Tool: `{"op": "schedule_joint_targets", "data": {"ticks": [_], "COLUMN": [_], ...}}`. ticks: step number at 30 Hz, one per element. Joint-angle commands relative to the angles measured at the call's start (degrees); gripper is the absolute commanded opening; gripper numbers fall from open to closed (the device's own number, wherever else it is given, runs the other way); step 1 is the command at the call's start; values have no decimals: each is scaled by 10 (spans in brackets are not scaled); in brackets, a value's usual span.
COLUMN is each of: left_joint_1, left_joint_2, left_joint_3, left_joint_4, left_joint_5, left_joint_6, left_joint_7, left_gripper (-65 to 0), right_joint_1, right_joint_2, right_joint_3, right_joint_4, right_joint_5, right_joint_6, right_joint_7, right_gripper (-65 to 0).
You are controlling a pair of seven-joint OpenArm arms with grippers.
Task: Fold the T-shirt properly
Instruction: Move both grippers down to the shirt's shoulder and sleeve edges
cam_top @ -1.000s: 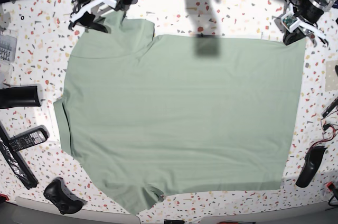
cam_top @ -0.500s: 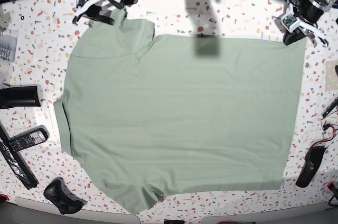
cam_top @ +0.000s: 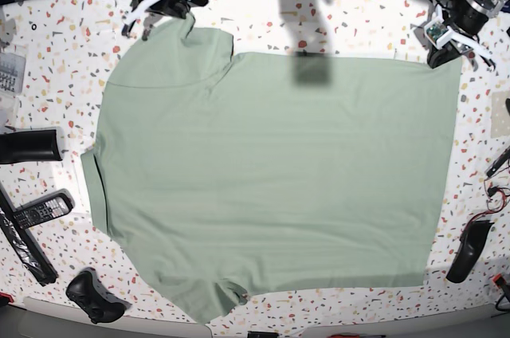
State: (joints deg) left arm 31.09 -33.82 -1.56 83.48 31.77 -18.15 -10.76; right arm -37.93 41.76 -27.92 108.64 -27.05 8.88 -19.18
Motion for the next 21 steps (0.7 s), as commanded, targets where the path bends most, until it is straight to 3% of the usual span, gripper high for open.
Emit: {"op": "schedule_joint_targets", "data": {"ticks": [1,13,21], "left_joint_1": [8,8,8], "left_joint_2": [-3,-3,-3], "left_joint_3": [3,3,3], "left_joint_4": [-2,-2,-2], "left_joint_5": [10,10,10], "left_joint_6": [-29,-29,1], "left_joint_7": [17,17,17], "left_gripper": [-650,-650,-650], "right_joint_1": [-4,0,-5], "right_joint_2": [6,6,7], "right_joint_3": [1,2,2], "right_joint_4": [13,86,86], "right_joint_5": [-5,-45,-43], "right_joint_6": [-4,-50,-51], "right_joint_7": [-12,-54,-79], "right_gripper": [-650,-650,-650]}}
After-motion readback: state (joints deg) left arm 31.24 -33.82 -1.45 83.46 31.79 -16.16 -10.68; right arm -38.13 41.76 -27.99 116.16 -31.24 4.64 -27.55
